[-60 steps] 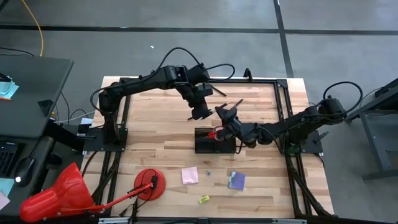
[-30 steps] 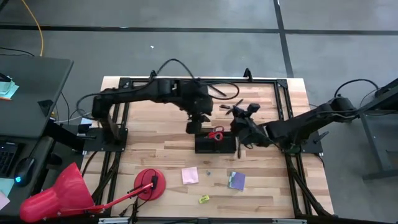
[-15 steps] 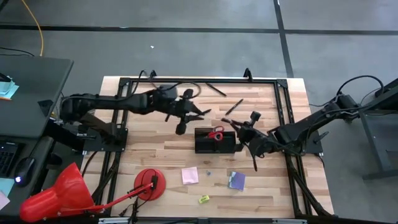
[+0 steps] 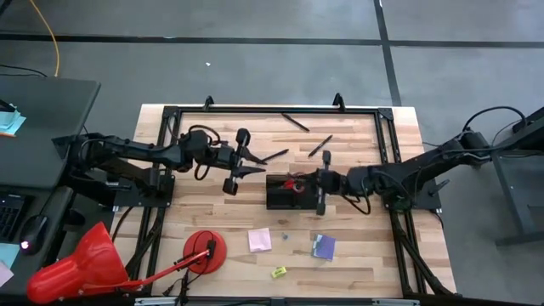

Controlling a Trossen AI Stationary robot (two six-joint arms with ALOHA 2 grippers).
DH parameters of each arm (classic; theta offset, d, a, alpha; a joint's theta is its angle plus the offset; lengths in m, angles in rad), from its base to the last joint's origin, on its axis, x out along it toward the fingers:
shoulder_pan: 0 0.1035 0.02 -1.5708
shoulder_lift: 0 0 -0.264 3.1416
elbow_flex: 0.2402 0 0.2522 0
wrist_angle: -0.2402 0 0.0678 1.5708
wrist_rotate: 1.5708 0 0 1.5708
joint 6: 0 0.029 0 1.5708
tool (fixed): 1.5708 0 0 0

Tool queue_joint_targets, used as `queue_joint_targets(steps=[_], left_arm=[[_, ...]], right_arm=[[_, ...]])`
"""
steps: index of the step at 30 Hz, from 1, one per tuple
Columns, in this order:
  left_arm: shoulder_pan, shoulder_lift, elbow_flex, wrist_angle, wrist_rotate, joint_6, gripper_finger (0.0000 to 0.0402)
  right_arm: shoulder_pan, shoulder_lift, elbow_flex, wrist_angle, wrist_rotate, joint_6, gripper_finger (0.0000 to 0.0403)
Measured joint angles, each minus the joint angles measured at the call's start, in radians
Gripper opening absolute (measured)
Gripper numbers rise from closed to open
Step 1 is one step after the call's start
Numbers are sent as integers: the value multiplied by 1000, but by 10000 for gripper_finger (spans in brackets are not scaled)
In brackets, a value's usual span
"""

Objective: Pick and place office supplies into organizer
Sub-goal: Put the black pen into the black desk organizer

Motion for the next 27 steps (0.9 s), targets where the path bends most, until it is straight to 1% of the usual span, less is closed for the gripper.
queue_joint_targets(steps=[2, 5, 8, 11, 14, 17, 19, 21, 27], left_arm=[[-16, 3, 0, 9, 1, 31, 72], [-43, 10, 0, 22, 13, 64, 77], [-59, 10, 0, 20, 1, 59, 100], [-55, 10, 0, 12, -47, 41, 136], [-55, 10, 0, 22, -120, 6, 168], [-55, 10, 0, 23, -124, 6, 191], [-55, 10, 0, 27, -95, 20, 201], [-55, 10, 0, 39, -93, 20, 207], [-56, 10, 0, 46, -82, 19, 209]], right_arm=[[-37, 14, 0, 20, -61, -18, 16], [-91, 49, 0, 98, -164, -26, 16], [-127, 89, 0, 163, -241, -35, 15], [-147, 120, 0, 218, -271, -58, 15], [-159, 134, 0, 249, -317, -70, 15], [-165, 137, 0, 252, -324, -69, 15], [-174, 145, 0, 262, -325, -69, 15], [-187, 146, 0, 259, -333, -68, 15], [-211, 172, 0, 320, -410, -52, 15]])
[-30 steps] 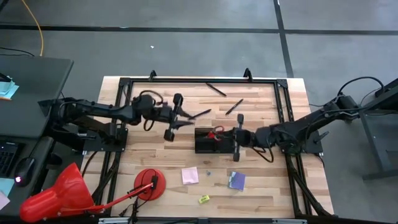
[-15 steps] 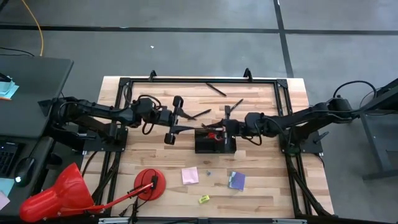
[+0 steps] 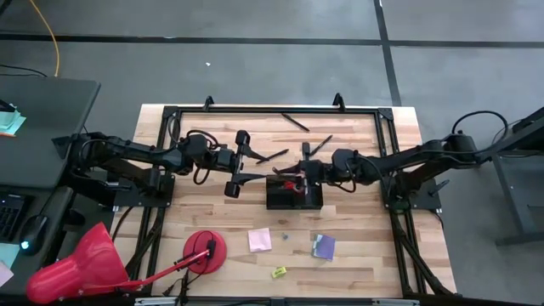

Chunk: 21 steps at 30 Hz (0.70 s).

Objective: Pick and place office supplies into organizer
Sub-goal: Put the black pen into the black desk organizer

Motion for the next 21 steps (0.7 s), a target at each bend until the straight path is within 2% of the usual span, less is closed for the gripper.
queue_joint_targets(steps=[4, 17, 21], left_arm=[[0, 0, 0, 18, 9, -15, 209], [1, 3, 5, 42, -4, -18, 211], [1, 59, 42, 41, -8, -25, 211]], right_arm=[[-24, 27, 0, 34, -50, 11, 15], [-47, 33, 0, 62, -81, 34, 15], [-47, 37, 1, 92, -81, 29, 15]])
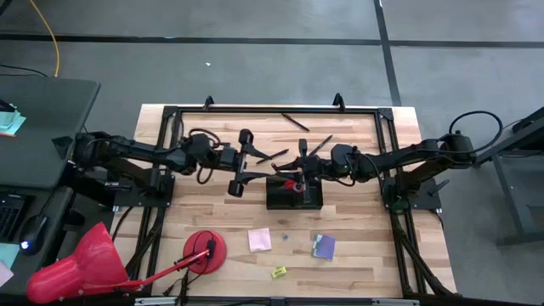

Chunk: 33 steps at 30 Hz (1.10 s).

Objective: Pick and place office supplies into organizer
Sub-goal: Put the black pen into the black desk organizer

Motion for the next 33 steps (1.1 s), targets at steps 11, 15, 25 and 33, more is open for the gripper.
queue_joint_targets(steps=[11, 15, 25, 33], left_arm=[[0, 78, 56, 16, 1, -23, 209], [0, 78, 56, -2, -31, -27, 178], [-1, 78, 56, -27, -16, -29, 29], [-1, 77, 56, -19, -24, -46, 78]], right_arm=[[0, 18, 0, -14, 3, -1, 15], [0, 18, 0, -17, 3, -3, 23], [0, 18, 0, -17, 3, -6, 14], [0, 18, 0, -41, 6, -1, 52]])
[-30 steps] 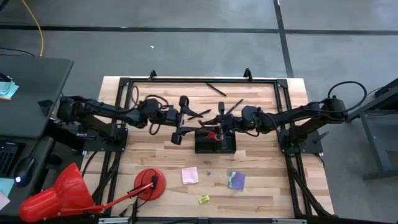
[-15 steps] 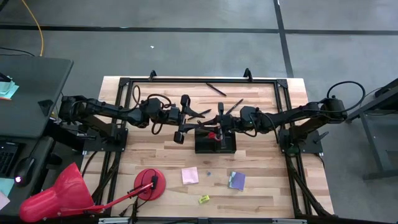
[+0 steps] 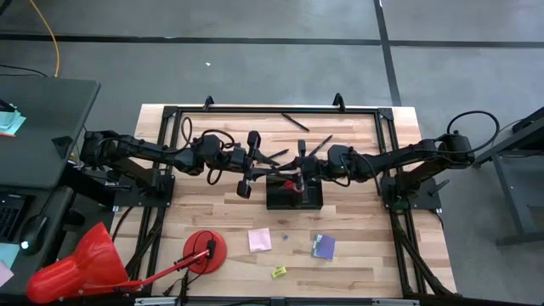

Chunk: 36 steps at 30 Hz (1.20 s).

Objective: Pick and place office supplies into organizer
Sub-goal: Put the black pen into the black desk organizer

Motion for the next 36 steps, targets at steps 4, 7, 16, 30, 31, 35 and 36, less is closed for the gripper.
queue_joint_targets(steps=[4, 7, 16, 30, 31, 35, 36], left_arm=[[1, -1, 0, -29, -6, 0, 46], [1, -1, 0, -73, -6, 3, 7], [1, -1, 0, -106, -20, -8, 7], [-1, -1, 0, -207, -29, -10, 16], [-3, -1, 0, -222, -28, -10, 16], [-8, -1, 0, -304, -29, -10, 17], [-9, -1, 0, -321, -28, -10, 17]], right_arm=[[0, 0, 0, -60, -3, 5, 87], [0, 0, 0, -76, -1, 4, 107], [17, 0, 0, -67, 66, -45, 73], [21, 0, 0, -115, 53, -61, 64], [26, 0, 0, -139, 43, -71, 64], [66, 0, 0, -240, 34, -82, 65], [80, 0, 0, -264, 53, -82, 65]])
